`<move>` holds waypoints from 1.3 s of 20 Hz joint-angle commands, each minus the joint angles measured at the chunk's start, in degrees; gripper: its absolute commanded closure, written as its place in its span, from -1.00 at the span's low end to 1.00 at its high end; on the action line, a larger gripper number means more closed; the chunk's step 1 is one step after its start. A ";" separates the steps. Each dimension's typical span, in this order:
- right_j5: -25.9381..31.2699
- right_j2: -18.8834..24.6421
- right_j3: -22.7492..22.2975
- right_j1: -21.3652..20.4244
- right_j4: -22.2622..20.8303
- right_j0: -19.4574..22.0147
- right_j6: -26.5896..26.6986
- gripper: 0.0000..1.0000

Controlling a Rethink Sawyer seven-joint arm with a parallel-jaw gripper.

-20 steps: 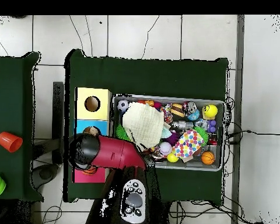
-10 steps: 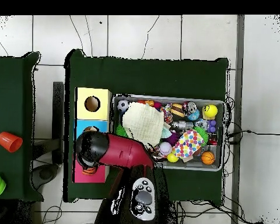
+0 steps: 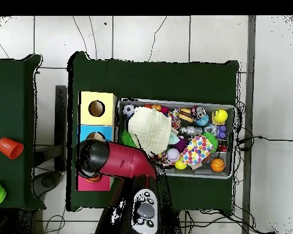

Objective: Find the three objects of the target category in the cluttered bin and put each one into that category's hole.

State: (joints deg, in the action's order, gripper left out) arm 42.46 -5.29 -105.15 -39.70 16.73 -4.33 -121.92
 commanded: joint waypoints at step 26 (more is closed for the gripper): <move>-7.35 2.33 -9.83 8.80 4.01 -4.35 -8.95 -1.00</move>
State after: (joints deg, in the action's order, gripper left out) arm 46.87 -6.41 -109.77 -37.56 18.92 -11.00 -121.92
